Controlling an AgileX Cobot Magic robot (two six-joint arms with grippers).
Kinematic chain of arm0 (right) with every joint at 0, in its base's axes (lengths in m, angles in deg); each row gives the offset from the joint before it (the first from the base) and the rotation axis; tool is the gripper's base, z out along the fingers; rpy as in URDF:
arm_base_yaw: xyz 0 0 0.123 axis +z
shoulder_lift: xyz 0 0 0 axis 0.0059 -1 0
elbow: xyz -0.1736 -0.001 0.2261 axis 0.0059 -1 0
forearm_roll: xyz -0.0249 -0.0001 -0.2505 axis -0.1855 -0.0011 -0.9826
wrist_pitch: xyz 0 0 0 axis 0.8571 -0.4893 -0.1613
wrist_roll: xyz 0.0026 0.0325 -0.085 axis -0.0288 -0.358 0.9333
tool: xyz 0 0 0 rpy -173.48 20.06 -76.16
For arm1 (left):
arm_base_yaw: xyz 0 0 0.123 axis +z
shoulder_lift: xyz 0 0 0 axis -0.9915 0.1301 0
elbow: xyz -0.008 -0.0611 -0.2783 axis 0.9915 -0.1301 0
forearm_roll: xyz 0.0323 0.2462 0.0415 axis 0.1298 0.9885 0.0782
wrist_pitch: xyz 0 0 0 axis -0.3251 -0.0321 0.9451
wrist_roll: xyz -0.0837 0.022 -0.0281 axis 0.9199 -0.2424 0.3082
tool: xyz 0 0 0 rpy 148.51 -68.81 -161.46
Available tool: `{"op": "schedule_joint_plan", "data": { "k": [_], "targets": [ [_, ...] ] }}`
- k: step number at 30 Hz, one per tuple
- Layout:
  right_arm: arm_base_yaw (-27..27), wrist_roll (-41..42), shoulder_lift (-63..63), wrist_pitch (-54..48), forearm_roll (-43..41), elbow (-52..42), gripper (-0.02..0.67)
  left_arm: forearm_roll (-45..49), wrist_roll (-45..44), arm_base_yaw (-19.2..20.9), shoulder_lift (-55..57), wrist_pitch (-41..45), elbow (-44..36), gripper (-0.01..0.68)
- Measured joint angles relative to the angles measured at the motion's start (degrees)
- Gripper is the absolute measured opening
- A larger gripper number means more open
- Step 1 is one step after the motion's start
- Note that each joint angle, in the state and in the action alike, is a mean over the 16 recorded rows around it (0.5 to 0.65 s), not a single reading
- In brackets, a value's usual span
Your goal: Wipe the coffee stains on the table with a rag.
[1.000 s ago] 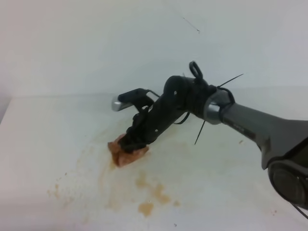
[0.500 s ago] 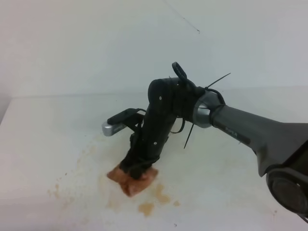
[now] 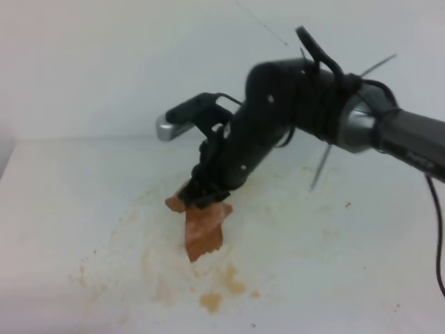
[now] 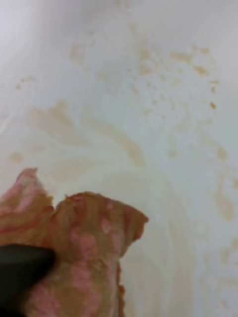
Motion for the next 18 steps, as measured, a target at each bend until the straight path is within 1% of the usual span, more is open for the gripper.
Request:
{"op": "schedule_joint_plan", "data": {
  "k": [5,9,13,18],
  "targets": [
    [0.1,4.4,4.7,8.6,5.6,-13.8,0.047,0.0,0.0,0.0,0.0,0.0,0.0,-0.003],
    [0.1,7.8,6.1,11.7,10.7,-22.3,0.047,0.0,0.0,0.0,0.0,0.0,0.0,-0.003],
    [0.2,10.2,5.4,10.0,14.6,-26.4,0.047,0.0,0.0,0.0,0.0,0.0,0.0,-0.003],
    [0.5,10.2,3.4,5.5,16.7,-27.2,0.047,0.0,0.0,0.0,0.0,0.0,0.0,-0.003]
  ]
}}
